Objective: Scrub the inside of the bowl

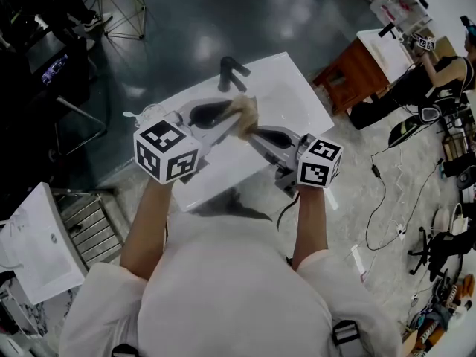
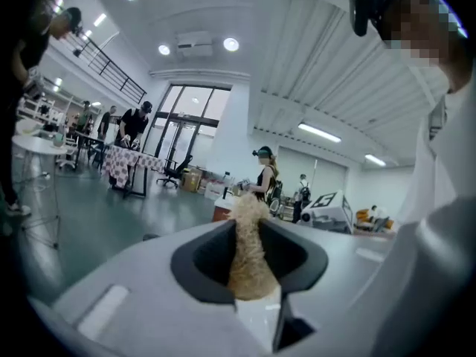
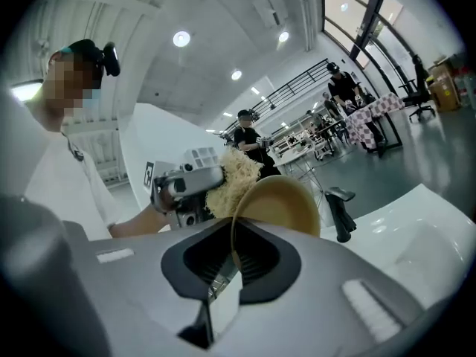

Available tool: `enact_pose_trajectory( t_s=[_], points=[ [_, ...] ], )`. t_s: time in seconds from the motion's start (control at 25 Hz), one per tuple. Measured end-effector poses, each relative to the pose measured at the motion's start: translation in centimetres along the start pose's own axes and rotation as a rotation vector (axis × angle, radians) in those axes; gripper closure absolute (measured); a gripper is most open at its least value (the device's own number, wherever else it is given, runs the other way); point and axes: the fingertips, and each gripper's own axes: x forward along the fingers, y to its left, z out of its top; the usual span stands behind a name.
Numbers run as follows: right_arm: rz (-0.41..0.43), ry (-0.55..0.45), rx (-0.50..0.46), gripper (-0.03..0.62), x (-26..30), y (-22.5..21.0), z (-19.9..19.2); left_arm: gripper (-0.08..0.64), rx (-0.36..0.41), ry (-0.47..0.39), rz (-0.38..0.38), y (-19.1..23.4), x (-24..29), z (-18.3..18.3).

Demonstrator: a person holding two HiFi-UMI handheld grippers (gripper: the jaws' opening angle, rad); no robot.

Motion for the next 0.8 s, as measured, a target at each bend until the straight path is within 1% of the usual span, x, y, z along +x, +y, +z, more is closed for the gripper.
enact_pose_trajectory(
  t_s=[0.08, 0.2, 0.36, 0.48, 0.56, 0.64, 0.72, 0.8],
  points=[
    [0.02, 0.033, -0.019, 0.574, -0.6, 0.3, -0.3, 0.46, 0.047, 0.025, 0.02, 0.3, 0.4, 0.3],
    [0.063, 0.07, -0.028, 0.574, -1.4, 1.0, -0.8, 0.46, 0.081, 0.06, 0.038, 1.0, 0.8, 0.0],
    [0.133, 0.098, -0.034, 0.574, -2.3, 2.5, -1.6, 0.459, 0.072, 0.088, 0.056, 2.0, 1.2, -1.2],
    [0.21, 0.057, -0.034, 0.574, -3.1, 4.0, -1.1, 0.459, 0.054, 0.114, 0.068, 2.7, 1.3, -2.6],
    [0.249, 0.007, -0.028, 0.574, -3.3, 4.7, -0.4, 0.459, 0.007, 0.107, 0.055, 3.0, 1.3, -3.3],
    [0.269, -0.035, -0.025, 0.572, -3.5, 5.1, 0.3, 0.459, -0.077, 0.077, 0.027, 3.2, 1.1, -3.8],
    [0.274, -0.076, -0.023, 0.572, -3.7, 5.2, 1.1, 0.459, -0.16, 0.042, 0.003, 3.3, 0.7, -4.1],
    [0.27, -0.124, -0.023, 0.572, -3.9, 5.3, 2.2, 0.459, -0.212, 0.023, -0.016, 3.2, 0.2, -4.4]
  ],
)
